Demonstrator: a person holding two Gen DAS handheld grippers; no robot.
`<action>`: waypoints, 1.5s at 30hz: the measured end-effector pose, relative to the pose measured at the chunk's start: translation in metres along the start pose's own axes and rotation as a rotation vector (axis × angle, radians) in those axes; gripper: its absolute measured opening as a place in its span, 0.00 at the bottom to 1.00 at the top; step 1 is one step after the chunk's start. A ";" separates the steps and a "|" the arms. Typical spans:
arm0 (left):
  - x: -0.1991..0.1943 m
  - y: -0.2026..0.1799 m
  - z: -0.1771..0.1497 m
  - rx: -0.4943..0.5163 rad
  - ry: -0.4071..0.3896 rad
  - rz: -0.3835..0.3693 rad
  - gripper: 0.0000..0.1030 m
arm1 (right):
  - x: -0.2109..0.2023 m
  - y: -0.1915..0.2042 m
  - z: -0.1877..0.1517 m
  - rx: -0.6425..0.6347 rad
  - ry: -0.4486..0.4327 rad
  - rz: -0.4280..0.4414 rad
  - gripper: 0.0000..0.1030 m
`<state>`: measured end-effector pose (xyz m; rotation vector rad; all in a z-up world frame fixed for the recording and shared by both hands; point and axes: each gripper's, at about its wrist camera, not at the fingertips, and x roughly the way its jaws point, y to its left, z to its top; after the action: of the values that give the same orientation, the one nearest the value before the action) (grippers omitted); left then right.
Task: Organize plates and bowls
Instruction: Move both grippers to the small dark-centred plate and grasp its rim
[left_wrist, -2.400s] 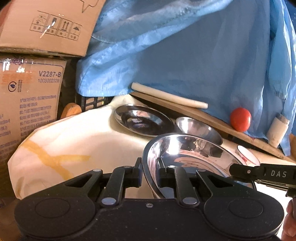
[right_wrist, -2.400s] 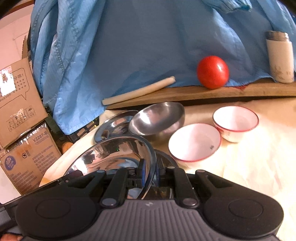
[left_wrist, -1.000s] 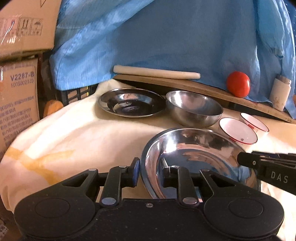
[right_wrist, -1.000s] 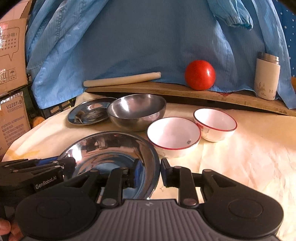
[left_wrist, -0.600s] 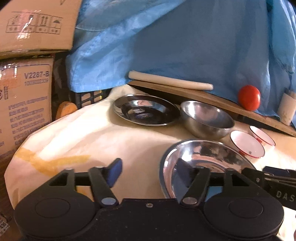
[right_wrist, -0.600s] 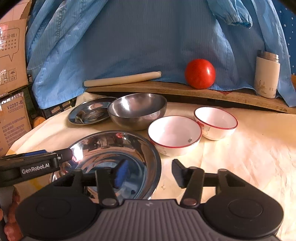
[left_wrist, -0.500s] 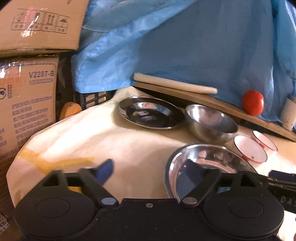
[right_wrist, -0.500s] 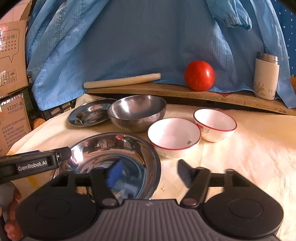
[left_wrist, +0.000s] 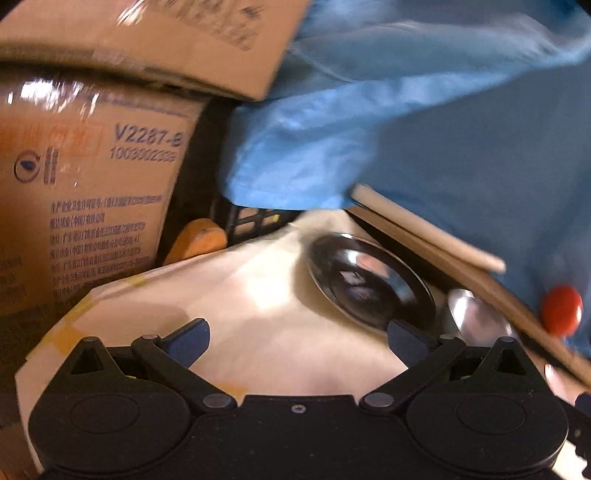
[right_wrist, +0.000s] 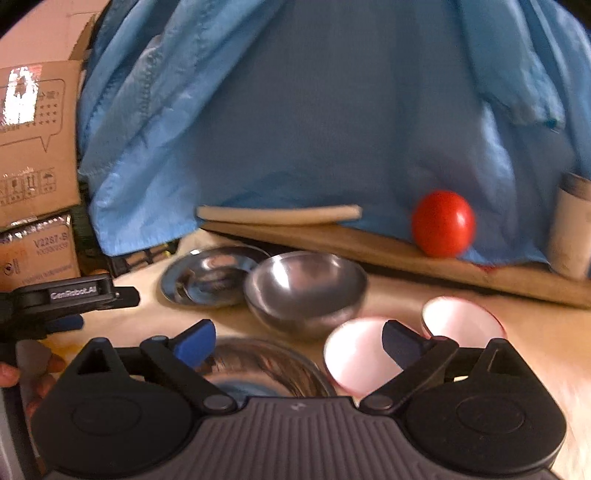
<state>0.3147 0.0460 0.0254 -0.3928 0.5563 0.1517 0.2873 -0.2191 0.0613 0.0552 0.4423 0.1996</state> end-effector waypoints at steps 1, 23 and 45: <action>0.004 0.002 0.003 -0.031 0.007 -0.002 0.99 | 0.005 0.000 0.006 -0.005 -0.002 0.021 0.97; 0.048 -0.007 0.012 -0.097 0.035 -0.083 0.99 | 0.175 0.021 0.115 0.018 0.299 0.373 0.98; 0.073 -0.010 0.016 -0.135 0.043 -0.085 0.45 | 0.240 0.060 0.092 -0.093 0.466 0.150 0.95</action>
<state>0.3860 0.0454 0.0019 -0.5514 0.5726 0.0998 0.5282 -0.1126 0.0499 -0.0514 0.8939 0.3832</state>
